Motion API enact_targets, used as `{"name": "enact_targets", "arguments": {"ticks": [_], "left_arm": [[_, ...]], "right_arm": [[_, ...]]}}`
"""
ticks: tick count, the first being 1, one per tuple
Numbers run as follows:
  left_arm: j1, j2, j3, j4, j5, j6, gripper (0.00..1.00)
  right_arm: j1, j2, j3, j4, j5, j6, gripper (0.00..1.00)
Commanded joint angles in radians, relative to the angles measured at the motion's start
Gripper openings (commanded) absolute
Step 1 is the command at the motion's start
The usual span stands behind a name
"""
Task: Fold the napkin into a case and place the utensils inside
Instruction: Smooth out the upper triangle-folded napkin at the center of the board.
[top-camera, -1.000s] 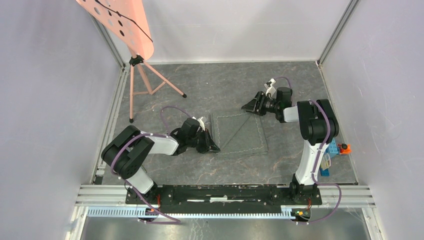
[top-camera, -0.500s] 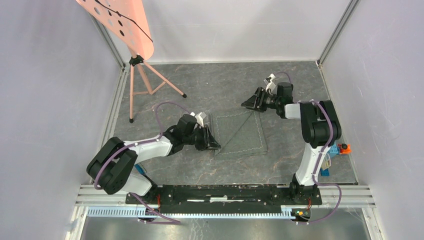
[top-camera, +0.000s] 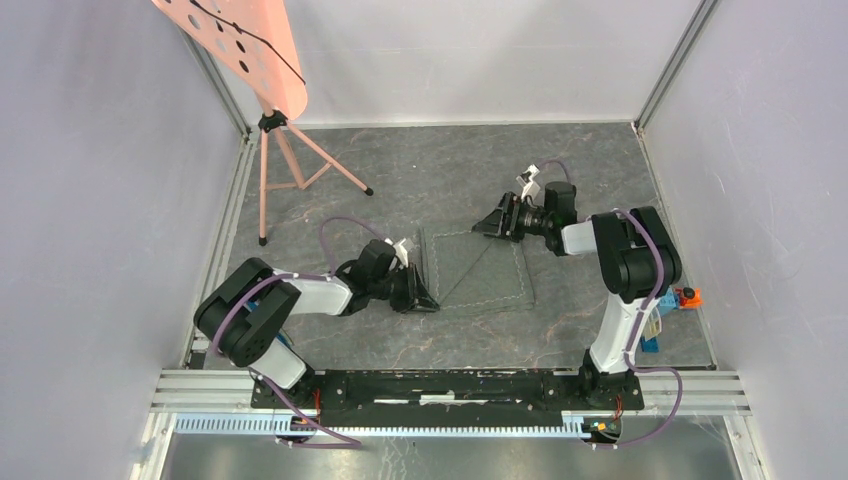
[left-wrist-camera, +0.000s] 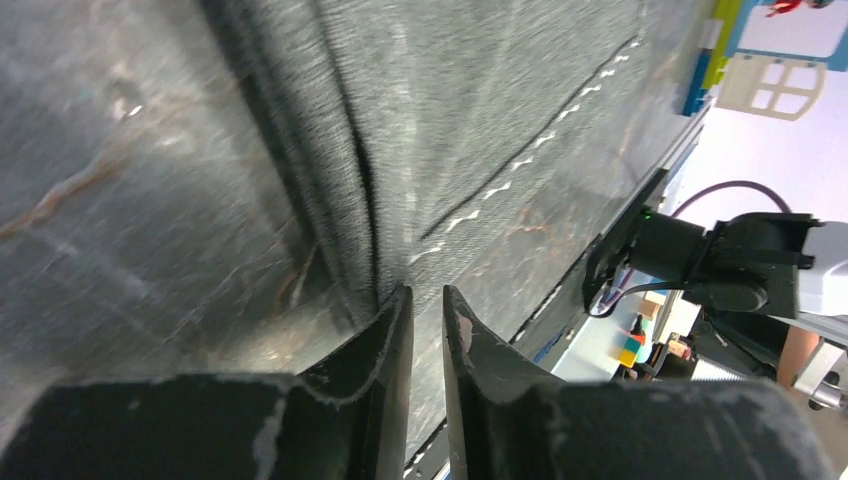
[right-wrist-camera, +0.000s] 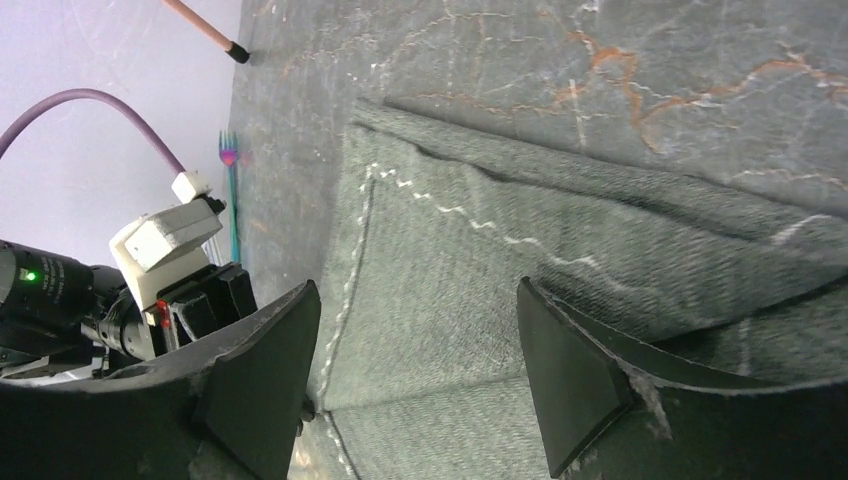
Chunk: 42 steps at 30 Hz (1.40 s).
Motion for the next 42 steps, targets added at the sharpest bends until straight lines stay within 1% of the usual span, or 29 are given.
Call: {"name": "enact_targets", "arguments": {"ticks": [1,4,7,12,16,19,23,26,28,32,38,42], "left_arm": [[-0.004,0.029,-0.049,0.061,-0.049,0.011,0.24],[-0.004,0.057,-0.075,0.096,-0.051,0.011,0.22],[-0.005,0.067,-0.101,0.143,-0.042,-0.013,0.22],[-0.005,0.050,-0.112,0.149,-0.042,-0.018,0.21],[-0.005,0.045,-0.111,0.141,-0.044,-0.016,0.21],[-0.005,0.047,-0.113,0.151,-0.042,-0.024,0.21],[-0.005,0.046,-0.112,0.150,-0.042,-0.024,0.20],[-0.005,0.047,-0.106,0.138,-0.041,-0.018,0.20],[-0.005,0.051,-0.106,0.137,-0.040,-0.016,0.20],[-0.006,0.052,-0.106,0.137,-0.041,-0.018,0.20],[-0.005,0.036,-0.110,0.124,-0.042,-0.016,0.20],[-0.005,0.027,-0.115,0.122,-0.044,-0.016,0.19]], "right_arm": [[-0.009,0.068,0.034,0.071,0.000,-0.037,0.79],[-0.009,0.106,0.060,0.066,0.011,-0.045,0.79],[-0.008,0.094,0.081,0.020,0.026,-0.064,0.80],[0.012,-0.036,0.084,-0.071,0.043,-0.090,0.81],[0.065,-0.148,0.002,-0.072,0.051,-0.080,0.83],[0.138,-0.187,-0.089,0.005,0.046,-0.028,0.83],[0.235,-0.196,-0.213,0.208,0.040,0.109,0.83],[0.268,-0.178,-0.286,0.367,0.026,0.192,0.83],[0.268,-0.157,-0.310,0.408,0.023,0.205,0.83],[0.261,-0.123,-0.301,0.403,0.027,0.186,0.83],[0.213,-0.093,-0.236,0.257,0.057,0.091,0.83],[0.162,-0.064,-0.205,0.220,0.055,0.064,0.83]]}}
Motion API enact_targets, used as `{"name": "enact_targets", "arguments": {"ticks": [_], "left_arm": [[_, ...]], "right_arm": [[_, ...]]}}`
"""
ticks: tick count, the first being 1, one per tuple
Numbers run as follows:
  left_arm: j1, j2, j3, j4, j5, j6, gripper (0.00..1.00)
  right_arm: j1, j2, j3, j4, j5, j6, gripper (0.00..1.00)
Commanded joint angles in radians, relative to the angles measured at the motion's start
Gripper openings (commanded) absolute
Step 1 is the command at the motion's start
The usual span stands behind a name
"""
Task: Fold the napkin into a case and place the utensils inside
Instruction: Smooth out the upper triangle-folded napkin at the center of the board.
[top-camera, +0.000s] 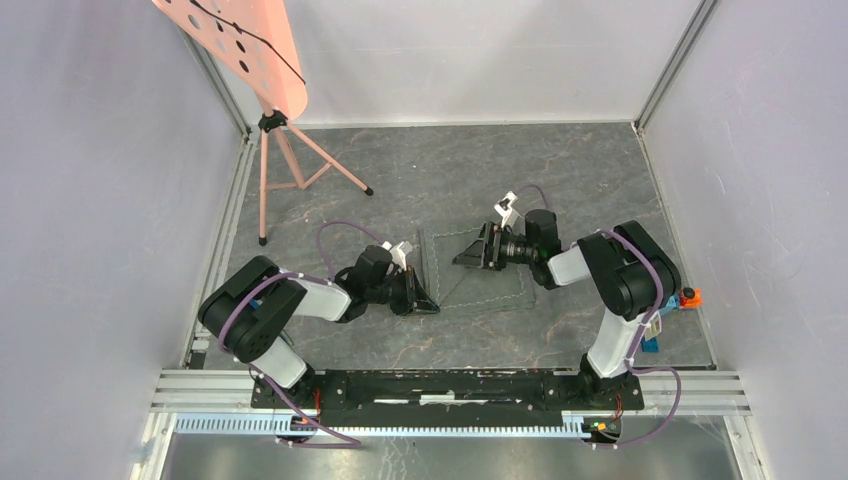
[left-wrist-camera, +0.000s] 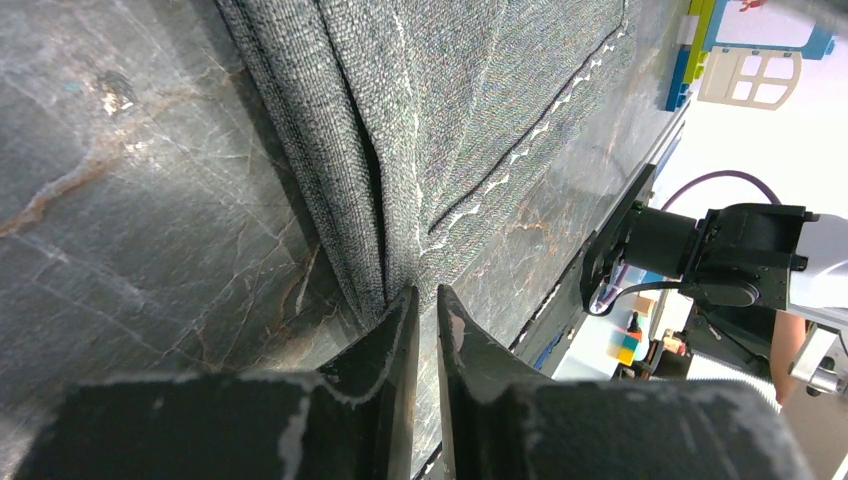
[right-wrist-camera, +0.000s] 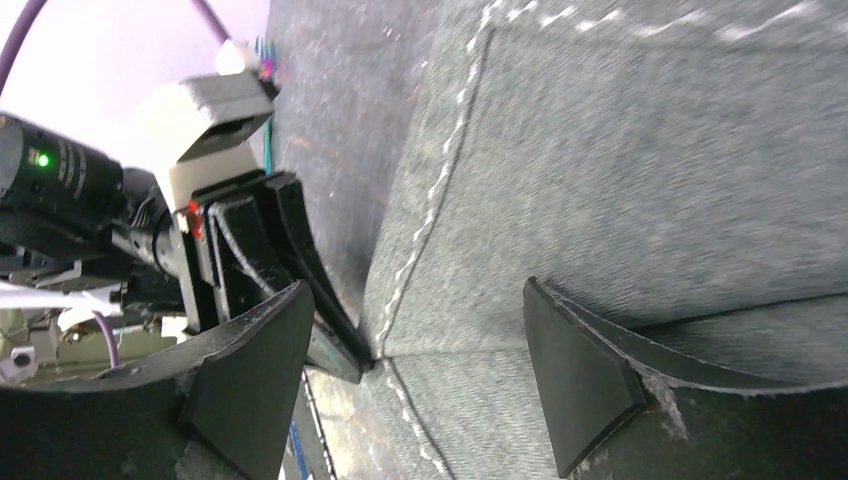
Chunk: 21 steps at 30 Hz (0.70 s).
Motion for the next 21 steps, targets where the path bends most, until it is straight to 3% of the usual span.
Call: {"name": "enact_targets", "arguments": {"ticks": [1,14,19,21], "left_arm": [[-0.006,-0.010,-0.023,-0.052,-0.047,0.001,0.19],[-0.005,-0.014,-0.035,-0.046,-0.047,0.000,0.19],[-0.005,-0.034,-0.026,-0.055,-0.038,-0.004,0.19],[-0.005,-0.057,-0.017,-0.071,-0.031,-0.006,0.21]], "right_arm": [[-0.060,0.038,0.056,-0.033,0.013,-0.063,0.83],[-0.209,0.142,0.240,-0.194,-0.035,-0.176,0.83],[-0.240,0.119,0.334,-0.331,-0.038,-0.238,0.83],[-0.242,0.074,0.376,-0.476,0.012,-0.322,0.83]]}}
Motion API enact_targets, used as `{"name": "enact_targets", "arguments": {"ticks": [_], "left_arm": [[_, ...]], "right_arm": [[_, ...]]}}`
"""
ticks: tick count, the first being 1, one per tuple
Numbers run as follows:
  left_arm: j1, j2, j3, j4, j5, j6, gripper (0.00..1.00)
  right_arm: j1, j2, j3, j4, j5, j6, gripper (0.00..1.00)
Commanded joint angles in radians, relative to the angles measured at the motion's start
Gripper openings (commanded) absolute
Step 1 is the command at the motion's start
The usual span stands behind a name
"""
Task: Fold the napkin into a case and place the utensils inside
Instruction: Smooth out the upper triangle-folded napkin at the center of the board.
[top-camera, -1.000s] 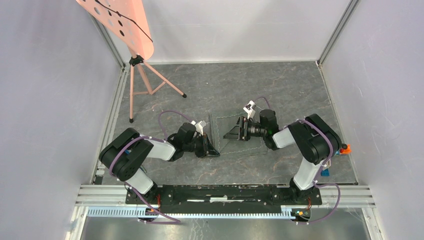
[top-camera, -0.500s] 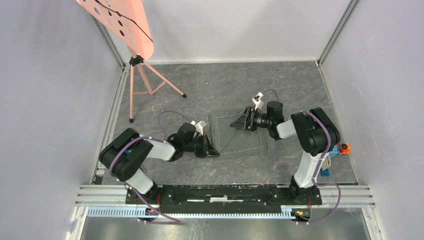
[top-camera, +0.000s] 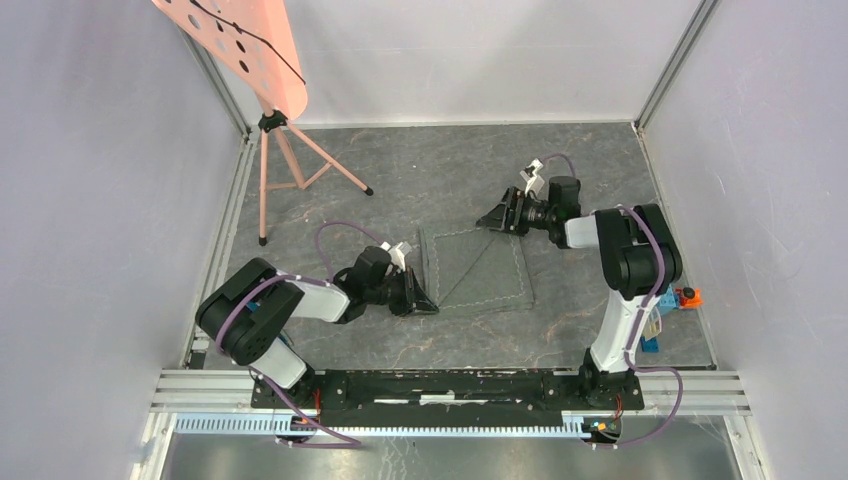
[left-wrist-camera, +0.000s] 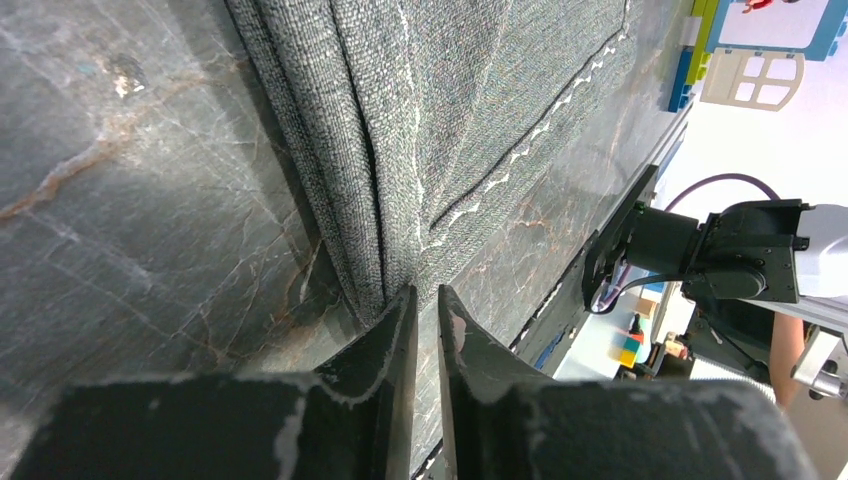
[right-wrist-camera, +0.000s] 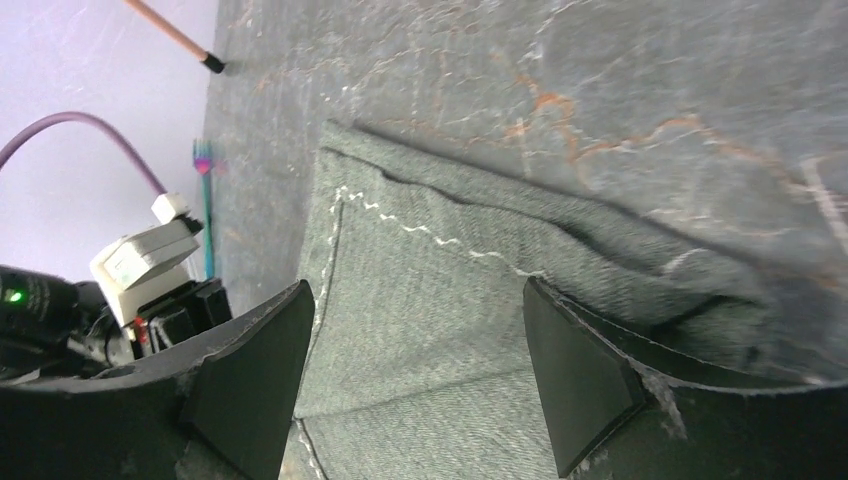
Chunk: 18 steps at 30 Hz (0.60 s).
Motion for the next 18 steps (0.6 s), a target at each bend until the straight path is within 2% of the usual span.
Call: {"name": "enact_targets", "arguments": {"ticks": [1,6,10,15,18], "left_arm": [[-0.005,-0.056,-0.003,-0.075,-0.026,-0.007,0.22],[-0.005,-0.164,0.036,-0.146,-0.015,-0.016,0.31],[-0.005,-0.275,0.081,-0.249,-0.037,-0.005,0.45],[-0.001,-0.414,0.122,-0.417,-0.126,0.038,0.60],[0.002,-0.493,0.119,-0.470,-0.164,0.038,0.65]], "right_arm": [[-0.007,-0.093,0.097,-0.293,0.095,-0.190,0.83],[0.058,-0.289,0.073,-0.564,0.259,-0.323,0.83],[0.236,-0.438,-0.051,-0.624,0.380,-0.319,0.80],[0.389,-0.574,-0.237,-0.596,0.510,-0.254,0.55],[0.432,-0.608,-0.273,-0.659,0.643,-0.291,0.44]]}}
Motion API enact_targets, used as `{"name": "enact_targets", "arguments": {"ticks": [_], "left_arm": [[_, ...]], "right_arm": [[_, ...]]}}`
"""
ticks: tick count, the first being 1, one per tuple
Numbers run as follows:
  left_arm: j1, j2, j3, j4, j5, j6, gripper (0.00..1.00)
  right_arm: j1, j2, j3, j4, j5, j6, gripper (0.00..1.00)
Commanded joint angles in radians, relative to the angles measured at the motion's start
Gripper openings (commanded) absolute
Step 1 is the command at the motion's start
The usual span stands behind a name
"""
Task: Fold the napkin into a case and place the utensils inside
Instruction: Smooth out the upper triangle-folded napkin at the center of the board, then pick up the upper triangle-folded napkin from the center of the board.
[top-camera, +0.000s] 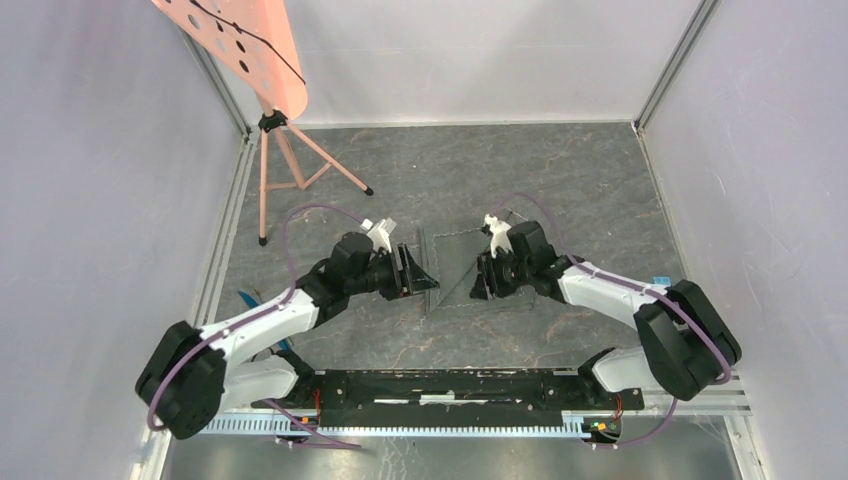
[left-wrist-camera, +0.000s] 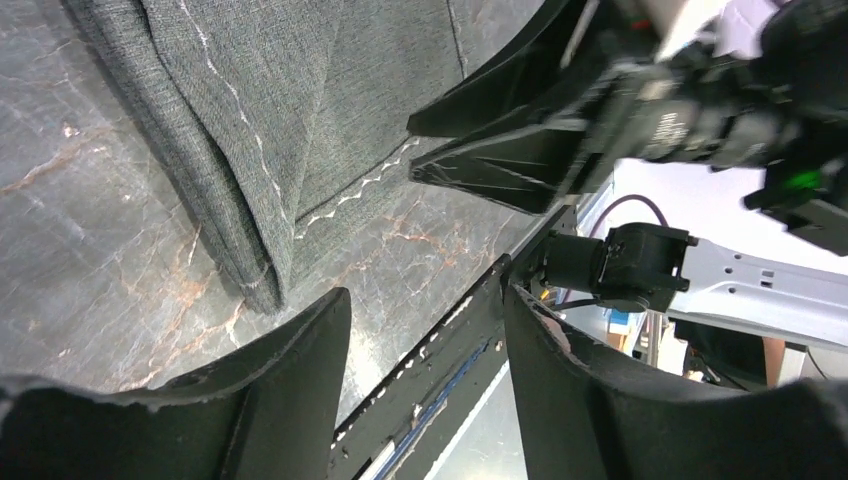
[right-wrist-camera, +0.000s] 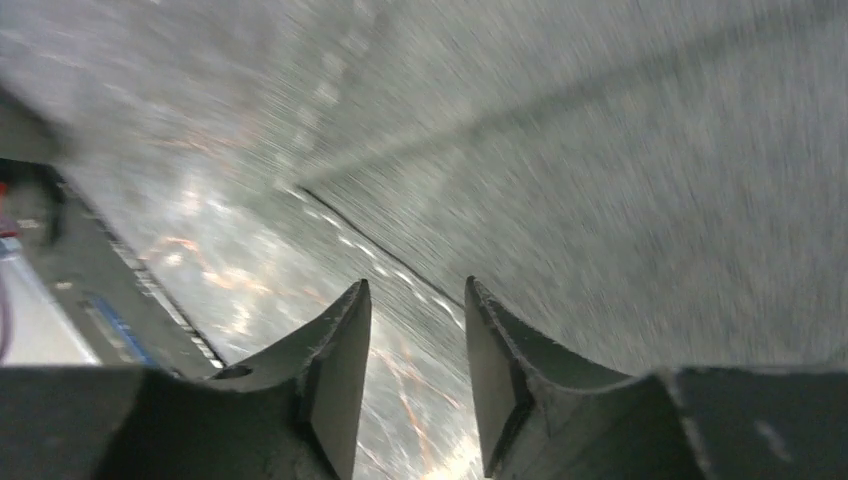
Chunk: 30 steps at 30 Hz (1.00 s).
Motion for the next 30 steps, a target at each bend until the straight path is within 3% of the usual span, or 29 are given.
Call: {"name": "enact_targets", "arguments": {"ticks": [1,6,11,15,20,24,30], "left_arm": [[0.002,-0.104,0.024,-0.135,-0.084,0.035,0.66],[0.004,-0.211,0.004,-0.207,-0.111,0.022,0.68],[0.005,-0.319,-0.022,-0.272,-0.149,0.020,0.70],[0.010,-0.364,-0.025,-0.309,-0.171,0.030,0.71],[0.020,-0.386,-0.003,-0.360,-0.223,0.049,0.72],[0.022,-0.432,-0.005,-0.378,-0.262,0.040,0.73],[0.027,-0.478,-0.013,-0.411,-0.279,0.043,0.74]], "right_arm": [[0.036,-0.046,-0.055,-0.109,0.255,-0.038,0.42],[0.043,-0.054,-0.109,-0.220,0.425,-0.089,0.34],[0.043,-0.111,-0.104,-0.400,0.758,-0.079,0.36],[0.084,-0.161,-0.013,-0.380,0.626,-0.139,0.52],[0.336,-0.085,0.204,-0.418,0.612,-0.133,0.76],[0.478,0.079,0.340,-0.494,0.678,-0.074,0.76],[0.503,0.170,0.397,-0.484,0.693,-0.050,0.63]]}}
